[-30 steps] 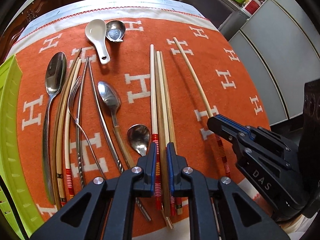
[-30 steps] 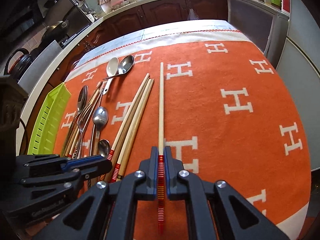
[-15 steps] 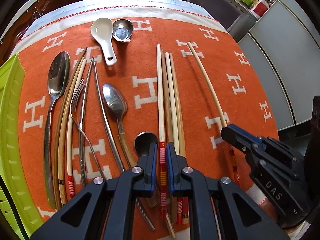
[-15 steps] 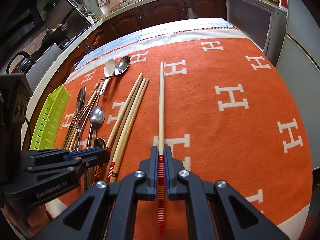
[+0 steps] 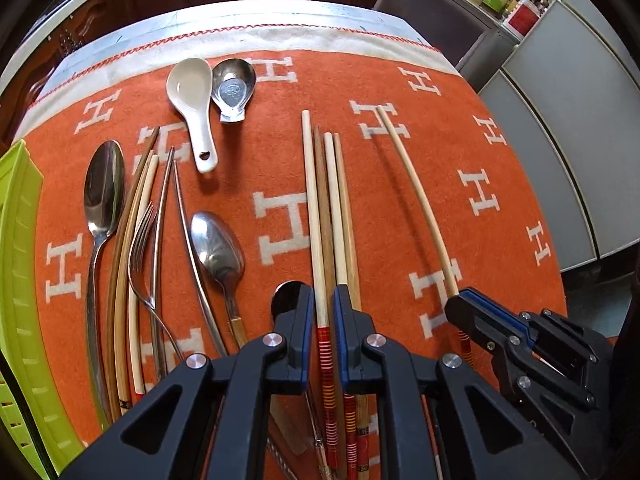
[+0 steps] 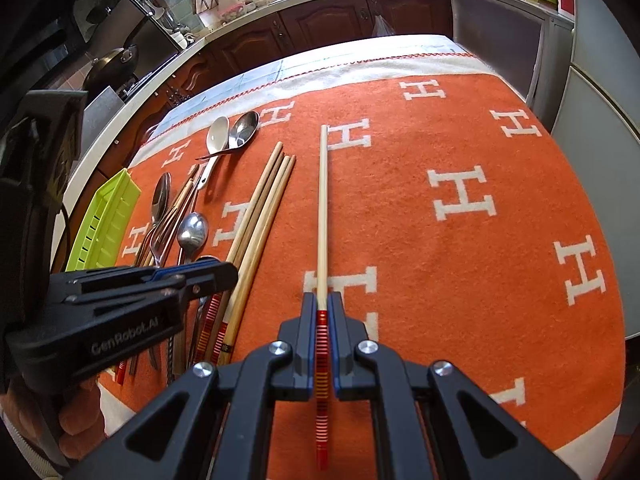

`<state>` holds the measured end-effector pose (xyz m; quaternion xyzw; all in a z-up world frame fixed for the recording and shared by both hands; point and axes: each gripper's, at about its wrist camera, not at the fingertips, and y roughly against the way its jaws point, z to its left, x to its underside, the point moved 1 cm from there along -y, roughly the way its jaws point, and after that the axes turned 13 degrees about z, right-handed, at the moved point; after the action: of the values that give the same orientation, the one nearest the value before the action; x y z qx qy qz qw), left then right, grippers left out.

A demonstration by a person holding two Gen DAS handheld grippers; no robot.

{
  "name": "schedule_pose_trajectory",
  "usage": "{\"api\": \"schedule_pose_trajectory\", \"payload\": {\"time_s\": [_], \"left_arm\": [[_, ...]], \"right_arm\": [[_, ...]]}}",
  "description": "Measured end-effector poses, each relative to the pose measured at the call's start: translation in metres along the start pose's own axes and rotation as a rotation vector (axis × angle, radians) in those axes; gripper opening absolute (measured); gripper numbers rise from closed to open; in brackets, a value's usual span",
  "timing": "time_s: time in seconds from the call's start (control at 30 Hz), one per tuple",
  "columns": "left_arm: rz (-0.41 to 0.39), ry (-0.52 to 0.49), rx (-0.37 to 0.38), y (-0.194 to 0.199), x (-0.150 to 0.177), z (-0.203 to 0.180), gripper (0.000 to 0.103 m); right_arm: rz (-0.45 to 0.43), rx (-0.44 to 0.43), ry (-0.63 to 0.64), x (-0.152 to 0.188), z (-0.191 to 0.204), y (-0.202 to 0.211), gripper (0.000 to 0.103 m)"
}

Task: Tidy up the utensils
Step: 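Close left tool on a wooden chopstick while right tool grasps a red-striped chopstick, then lift the held chopsticks off the mat with both tools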

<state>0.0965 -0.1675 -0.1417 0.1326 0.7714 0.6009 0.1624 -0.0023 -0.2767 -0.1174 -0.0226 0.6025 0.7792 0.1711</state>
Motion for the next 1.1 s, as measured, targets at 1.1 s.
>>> {"api": "schedule_pose_trajectory", "payload": {"time_s": [1.1], "left_arm": [[0.042,-0.074,0.042,0.004,0.028,-0.023,0.010]], "right_arm": [[-0.005,-0.006,-0.013,0.003,-0.005,0.004,0.006]]}}
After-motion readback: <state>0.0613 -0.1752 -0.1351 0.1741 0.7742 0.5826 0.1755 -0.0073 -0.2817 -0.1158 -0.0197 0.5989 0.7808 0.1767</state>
